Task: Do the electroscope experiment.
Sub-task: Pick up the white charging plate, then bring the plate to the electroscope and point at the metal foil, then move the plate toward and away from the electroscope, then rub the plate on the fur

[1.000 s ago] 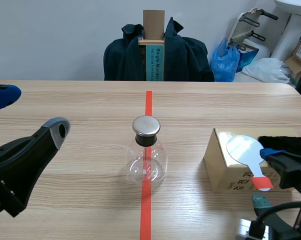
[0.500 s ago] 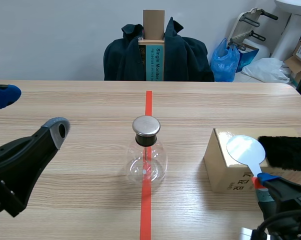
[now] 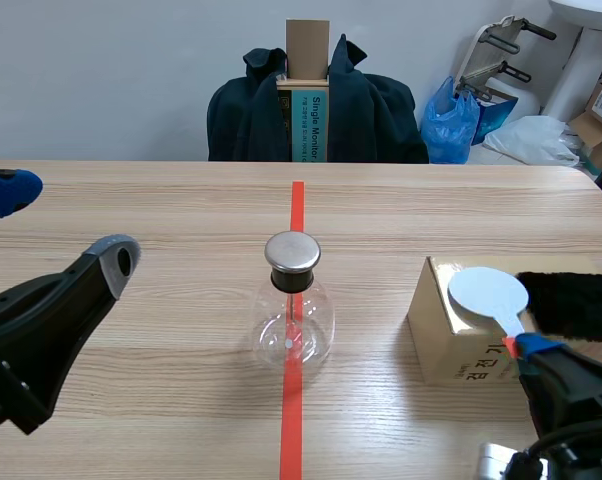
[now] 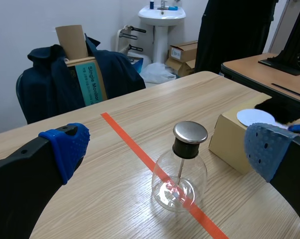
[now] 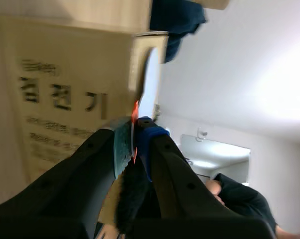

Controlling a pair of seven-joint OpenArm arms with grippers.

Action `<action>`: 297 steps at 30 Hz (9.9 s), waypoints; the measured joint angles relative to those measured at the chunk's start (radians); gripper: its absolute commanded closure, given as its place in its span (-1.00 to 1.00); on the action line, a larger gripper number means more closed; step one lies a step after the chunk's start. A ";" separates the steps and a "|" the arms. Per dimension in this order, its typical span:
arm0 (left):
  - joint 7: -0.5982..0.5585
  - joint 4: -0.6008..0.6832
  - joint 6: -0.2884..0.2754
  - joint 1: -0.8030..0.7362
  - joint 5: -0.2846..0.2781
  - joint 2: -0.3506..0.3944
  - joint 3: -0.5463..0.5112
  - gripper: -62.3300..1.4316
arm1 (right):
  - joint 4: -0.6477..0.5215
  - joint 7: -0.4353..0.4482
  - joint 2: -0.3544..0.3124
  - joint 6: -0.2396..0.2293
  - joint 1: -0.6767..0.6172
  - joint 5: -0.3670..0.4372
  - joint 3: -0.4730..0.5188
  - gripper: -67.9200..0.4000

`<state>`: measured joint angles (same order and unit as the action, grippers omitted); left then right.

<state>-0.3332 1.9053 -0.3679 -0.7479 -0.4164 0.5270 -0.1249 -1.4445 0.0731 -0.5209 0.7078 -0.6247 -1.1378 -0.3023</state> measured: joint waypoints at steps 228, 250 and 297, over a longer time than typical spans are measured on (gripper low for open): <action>-0.017 -0.876 -0.111 0.745 0.278 -0.109 0.587 0.87 | -0.264 0.089 0.175 0.014 -0.066 0.057 0.142 0.96; -0.020 -0.272 -0.116 0.095 0.169 0.160 0.151 0.86 | -0.589 0.127 0.175 0.014 -0.279 0.333 0.528 0.96; -0.076 -0.215 -0.123 0.011 0.173 0.143 0.041 -1.00 | 0.209 0.476 0.296 0.017 0.018 0.183 0.464 0.96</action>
<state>-0.4088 1.6905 -0.4911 -0.7364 -0.2432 0.6701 -0.0837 -1.2350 0.5488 -0.2245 0.7250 -0.6071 -0.9543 0.1616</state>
